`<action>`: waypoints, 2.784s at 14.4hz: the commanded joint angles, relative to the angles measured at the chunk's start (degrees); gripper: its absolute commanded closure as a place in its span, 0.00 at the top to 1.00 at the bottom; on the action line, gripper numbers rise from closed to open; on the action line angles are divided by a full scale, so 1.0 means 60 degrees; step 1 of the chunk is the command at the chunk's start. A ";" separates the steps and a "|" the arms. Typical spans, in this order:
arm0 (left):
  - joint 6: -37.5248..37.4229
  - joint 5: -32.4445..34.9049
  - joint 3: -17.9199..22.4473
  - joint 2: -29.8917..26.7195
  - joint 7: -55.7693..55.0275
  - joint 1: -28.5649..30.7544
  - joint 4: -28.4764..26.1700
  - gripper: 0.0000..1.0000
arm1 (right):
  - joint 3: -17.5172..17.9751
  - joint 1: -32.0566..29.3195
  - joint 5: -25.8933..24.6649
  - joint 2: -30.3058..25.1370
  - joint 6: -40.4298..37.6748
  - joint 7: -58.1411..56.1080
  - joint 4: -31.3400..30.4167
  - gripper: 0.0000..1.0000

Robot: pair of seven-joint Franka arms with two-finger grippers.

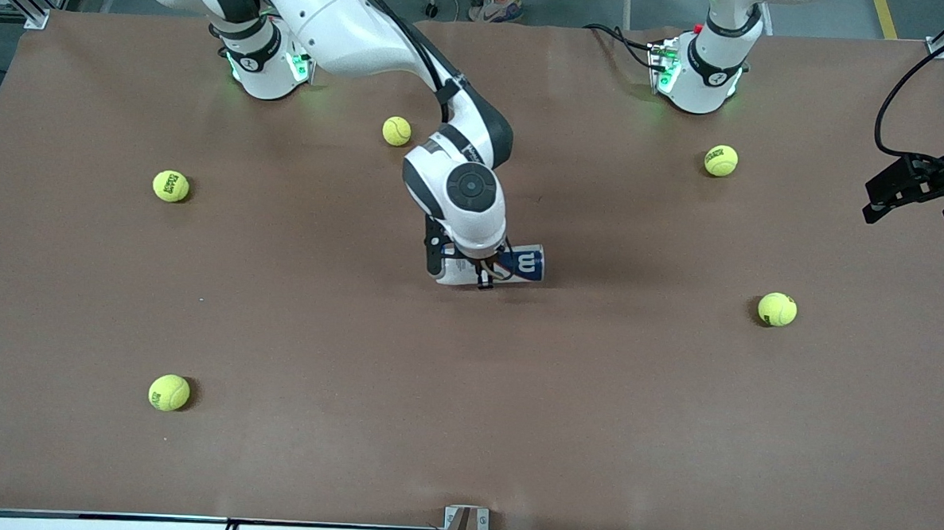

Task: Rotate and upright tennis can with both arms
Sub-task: 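Carry the can with the right gripper toward the table middle, then set the can down lying with the right gripper, then release the can with the right gripper while the left gripper approaches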

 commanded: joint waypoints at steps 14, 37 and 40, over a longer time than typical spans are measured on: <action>-0.0138 0.0107 -0.0015 0.0016 -0.0059 0.0015 0.0108 1.00 | -0.0229 0.0392 -0.0266 0.1498 -0.0102 0.0865 0.1819 1.00; -0.1383 -0.1675 -0.1743 0.1524 -0.0542 -0.0103 -0.0740 1.00 | -0.0127 -0.0690 -0.0164 0.0079 -0.3044 -0.0728 0.2684 1.00; -0.0611 -0.3242 -0.1743 0.1730 -0.0426 0.0218 -0.1588 1.00 | -0.0127 -0.1714 -0.0090 -0.1018 -0.4302 -0.3228 0.2552 1.00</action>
